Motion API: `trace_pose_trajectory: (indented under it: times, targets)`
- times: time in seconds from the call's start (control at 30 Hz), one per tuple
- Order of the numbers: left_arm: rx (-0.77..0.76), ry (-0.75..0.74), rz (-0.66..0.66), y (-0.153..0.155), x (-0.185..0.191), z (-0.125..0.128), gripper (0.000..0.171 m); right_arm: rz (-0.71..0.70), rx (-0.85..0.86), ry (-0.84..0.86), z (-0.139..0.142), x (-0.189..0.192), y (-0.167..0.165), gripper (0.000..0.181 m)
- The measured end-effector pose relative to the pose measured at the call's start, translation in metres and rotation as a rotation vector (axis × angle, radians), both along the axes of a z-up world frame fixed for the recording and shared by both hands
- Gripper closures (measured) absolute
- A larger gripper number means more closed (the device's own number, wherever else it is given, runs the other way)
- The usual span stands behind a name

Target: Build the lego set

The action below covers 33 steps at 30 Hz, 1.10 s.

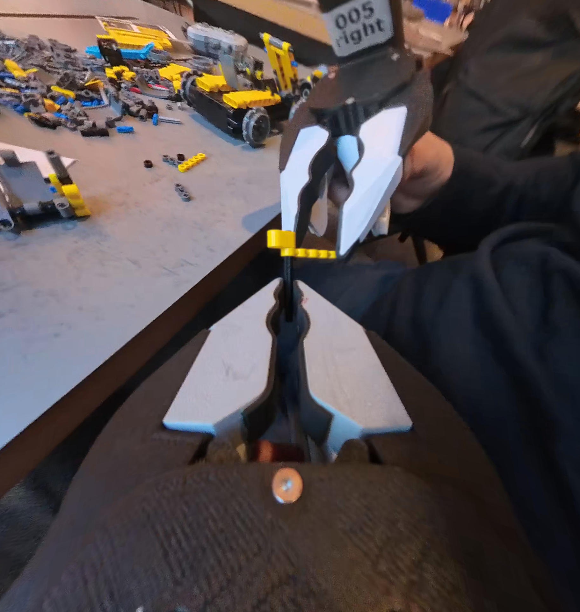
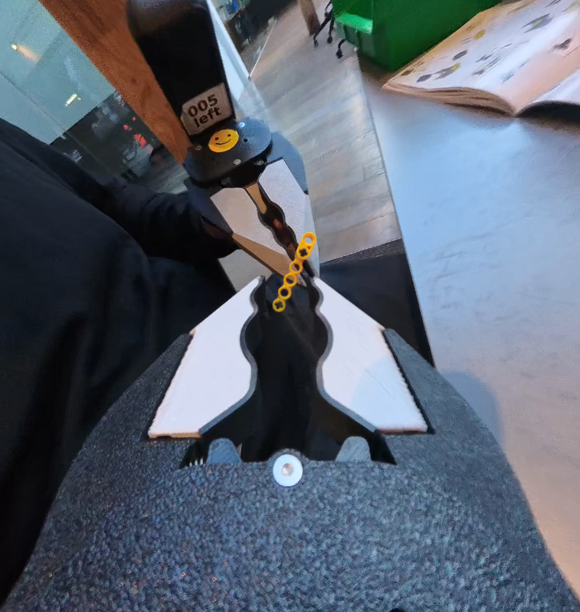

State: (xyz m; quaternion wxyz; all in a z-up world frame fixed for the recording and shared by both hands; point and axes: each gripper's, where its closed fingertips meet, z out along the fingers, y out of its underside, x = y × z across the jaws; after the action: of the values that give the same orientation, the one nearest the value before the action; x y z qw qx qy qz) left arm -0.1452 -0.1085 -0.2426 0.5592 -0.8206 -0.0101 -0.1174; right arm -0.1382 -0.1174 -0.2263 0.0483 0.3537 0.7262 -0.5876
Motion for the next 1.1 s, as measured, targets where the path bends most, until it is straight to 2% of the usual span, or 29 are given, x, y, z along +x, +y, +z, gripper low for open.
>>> trace_pose_trajectory:
  times: [0.13,0.23,0.4,0.63,0.8,0.97,1.1]
  targets:
    - [0.015,-0.177,0.003,-0.003,-0.008,-0.007,0.169,-0.017,0.034,-0.005,-0.009,-0.009,0.002,0.156]
    - [0.014,-0.22,-0.003,-0.005,-0.01,-0.012,0.168,0.002,0.024,0.012,-0.011,-0.011,-0.003,0.154]
    - [0.051,-0.119,0.005,-0.002,-0.017,-0.004,0.168,-0.003,0.043,0.163,0.002,-0.02,-0.006,0.153]
    - [0.078,-0.023,0.058,-0.004,-0.035,0.002,0.168,-0.082,0.168,0.405,0.021,-0.054,0.012,0.146]
    - [0.03,-0.097,0.13,-0.005,-0.055,-0.009,0.167,-0.023,0.034,0.257,0.017,-0.064,0.003,0.146]
    - [0.129,-0.228,0.137,-0.006,-0.061,0.005,0.168,0.003,0.0,0.213,0.014,-0.063,0.001,0.143]
    - [0.191,-0.265,0.191,-0.01,-0.076,0.014,0.169,0.002,-0.023,0.198,0.015,-0.064,0.002,0.142]
